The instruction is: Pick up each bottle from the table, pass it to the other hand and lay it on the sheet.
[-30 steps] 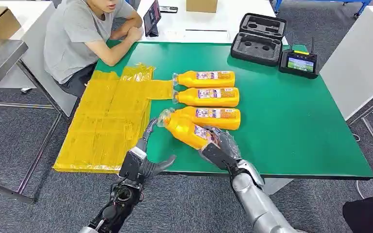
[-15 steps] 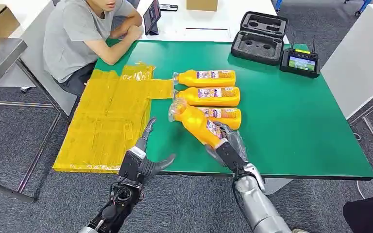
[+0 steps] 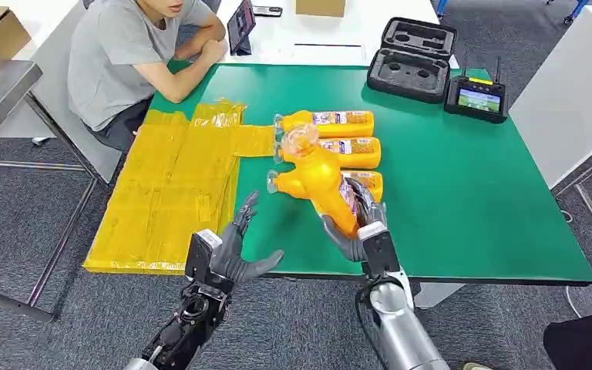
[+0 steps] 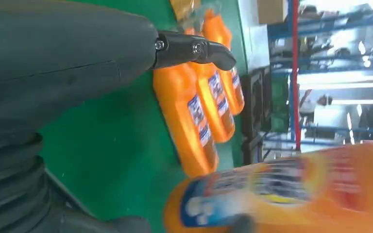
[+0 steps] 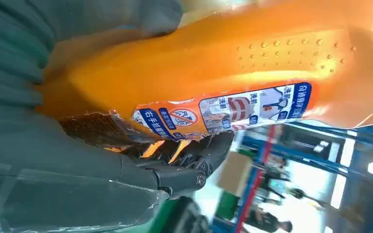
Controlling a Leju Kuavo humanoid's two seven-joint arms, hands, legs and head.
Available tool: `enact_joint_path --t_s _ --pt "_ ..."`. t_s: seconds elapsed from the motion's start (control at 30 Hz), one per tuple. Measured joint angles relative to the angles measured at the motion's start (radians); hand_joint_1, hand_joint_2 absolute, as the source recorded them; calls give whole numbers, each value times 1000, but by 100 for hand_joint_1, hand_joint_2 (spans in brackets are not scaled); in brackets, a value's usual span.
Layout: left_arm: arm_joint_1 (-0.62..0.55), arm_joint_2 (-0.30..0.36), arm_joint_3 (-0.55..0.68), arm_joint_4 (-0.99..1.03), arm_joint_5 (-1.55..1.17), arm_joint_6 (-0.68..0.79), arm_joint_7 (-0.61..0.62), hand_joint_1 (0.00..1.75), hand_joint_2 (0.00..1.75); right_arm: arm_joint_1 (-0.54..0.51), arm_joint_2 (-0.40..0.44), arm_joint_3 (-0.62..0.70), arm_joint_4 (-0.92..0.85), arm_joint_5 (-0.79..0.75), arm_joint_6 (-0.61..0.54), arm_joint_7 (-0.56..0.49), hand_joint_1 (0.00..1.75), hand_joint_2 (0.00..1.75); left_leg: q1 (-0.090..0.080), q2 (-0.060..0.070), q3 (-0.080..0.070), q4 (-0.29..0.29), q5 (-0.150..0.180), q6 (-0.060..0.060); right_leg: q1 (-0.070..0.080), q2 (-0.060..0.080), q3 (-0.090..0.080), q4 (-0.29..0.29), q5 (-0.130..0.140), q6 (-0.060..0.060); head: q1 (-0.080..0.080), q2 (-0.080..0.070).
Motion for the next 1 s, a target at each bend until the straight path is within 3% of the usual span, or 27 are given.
enact_joint_path --t_s 0.4,0.7,1.0 --pt "-21 -2 0 50 30 -51 0 0 175 27 -23 130 -141 -41 -52 0 175 175 0 0 0 0 0 0 0 0 0 0 0 0 0 0" --pt "-26 -5 -1 62 62 -122 0 0 175 28 -35 193 -149 -65 -41 0 175 175 0 0 -1 0 0 0 0 0 0 0 0 0 0 0" --pt "-3 8 18 5 73 -99 0 0 175 42 -65 215 -155 -69 -145 0 175 175 0 0 -1 0 0 0 0 0 0 0 0 0 0 0"
